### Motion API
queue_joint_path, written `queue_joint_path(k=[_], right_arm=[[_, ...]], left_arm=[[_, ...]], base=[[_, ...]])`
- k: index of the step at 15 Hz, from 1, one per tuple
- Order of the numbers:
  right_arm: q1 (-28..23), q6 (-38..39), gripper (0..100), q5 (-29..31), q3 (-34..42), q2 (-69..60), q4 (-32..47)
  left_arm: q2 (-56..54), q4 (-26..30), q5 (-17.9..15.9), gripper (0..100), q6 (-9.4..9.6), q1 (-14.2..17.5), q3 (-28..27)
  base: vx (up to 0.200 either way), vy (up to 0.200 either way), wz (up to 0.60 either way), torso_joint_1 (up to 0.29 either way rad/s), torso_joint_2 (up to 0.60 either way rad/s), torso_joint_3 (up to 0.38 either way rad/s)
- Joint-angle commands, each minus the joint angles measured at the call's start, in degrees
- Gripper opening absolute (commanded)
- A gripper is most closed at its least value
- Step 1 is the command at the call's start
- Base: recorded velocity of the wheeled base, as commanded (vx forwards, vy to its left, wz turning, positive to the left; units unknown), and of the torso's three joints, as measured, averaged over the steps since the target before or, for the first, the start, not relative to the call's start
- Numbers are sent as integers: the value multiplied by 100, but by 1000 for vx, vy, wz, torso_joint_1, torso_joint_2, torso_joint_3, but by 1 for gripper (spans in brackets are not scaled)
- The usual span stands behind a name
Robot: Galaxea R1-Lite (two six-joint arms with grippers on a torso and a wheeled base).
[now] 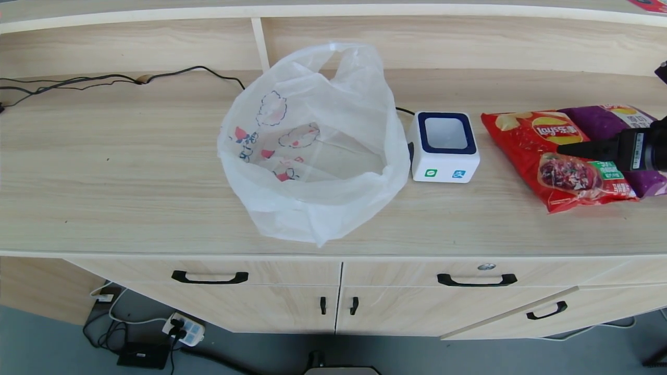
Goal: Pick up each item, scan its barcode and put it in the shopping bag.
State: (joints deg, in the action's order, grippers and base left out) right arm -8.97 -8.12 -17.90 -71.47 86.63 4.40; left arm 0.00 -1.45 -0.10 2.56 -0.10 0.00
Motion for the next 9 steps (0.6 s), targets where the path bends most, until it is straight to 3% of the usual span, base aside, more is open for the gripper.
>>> queue_joint_path(k=[1, 9], right_arm=[[-17, -58, 100, -3, -104, 285, -45], [-26, -243, 100, 260, -649, 812, -1]], left_arm=[[9, 4, 1, 100, 8, 1, 0], [9, -4, 1, 100, 8, 1, 0]], base=[[0, 0, 0, 0, 0, 0], [0, 0, 0, 0, 0, 0]])
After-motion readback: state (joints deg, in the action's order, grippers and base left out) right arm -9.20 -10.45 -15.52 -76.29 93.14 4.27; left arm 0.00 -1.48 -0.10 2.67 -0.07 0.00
